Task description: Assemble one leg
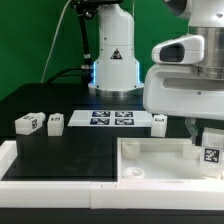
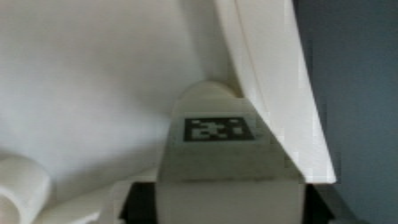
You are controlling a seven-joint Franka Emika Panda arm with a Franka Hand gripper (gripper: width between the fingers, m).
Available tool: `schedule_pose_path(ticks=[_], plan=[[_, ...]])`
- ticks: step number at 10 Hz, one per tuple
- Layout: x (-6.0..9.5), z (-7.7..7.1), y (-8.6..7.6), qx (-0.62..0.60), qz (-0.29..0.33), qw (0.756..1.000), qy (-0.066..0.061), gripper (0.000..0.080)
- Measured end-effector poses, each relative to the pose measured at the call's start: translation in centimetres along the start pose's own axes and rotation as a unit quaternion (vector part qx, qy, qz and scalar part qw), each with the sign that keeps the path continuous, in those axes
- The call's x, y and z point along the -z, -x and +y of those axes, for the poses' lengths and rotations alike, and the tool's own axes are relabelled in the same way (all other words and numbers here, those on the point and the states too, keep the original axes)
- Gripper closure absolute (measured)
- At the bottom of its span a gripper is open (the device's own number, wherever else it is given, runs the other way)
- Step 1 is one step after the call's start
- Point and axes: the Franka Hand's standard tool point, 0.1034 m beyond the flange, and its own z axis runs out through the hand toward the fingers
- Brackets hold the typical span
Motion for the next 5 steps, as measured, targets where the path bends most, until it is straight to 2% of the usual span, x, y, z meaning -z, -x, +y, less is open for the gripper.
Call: schedule_pose_path(ticks=[2, 4, 5], plan=[[-0.01, -0.11, 0.13, -0.143, 0.010, 0.990, 0.008, 0.0509], [0.00, -0.10, 0.10, -0.238, 0.013, 0.971, 0.008, 0.0509], [0.00, -0.07, 0.08, -0.252, 0.014, 0.968, 0.008, 0.0456]])
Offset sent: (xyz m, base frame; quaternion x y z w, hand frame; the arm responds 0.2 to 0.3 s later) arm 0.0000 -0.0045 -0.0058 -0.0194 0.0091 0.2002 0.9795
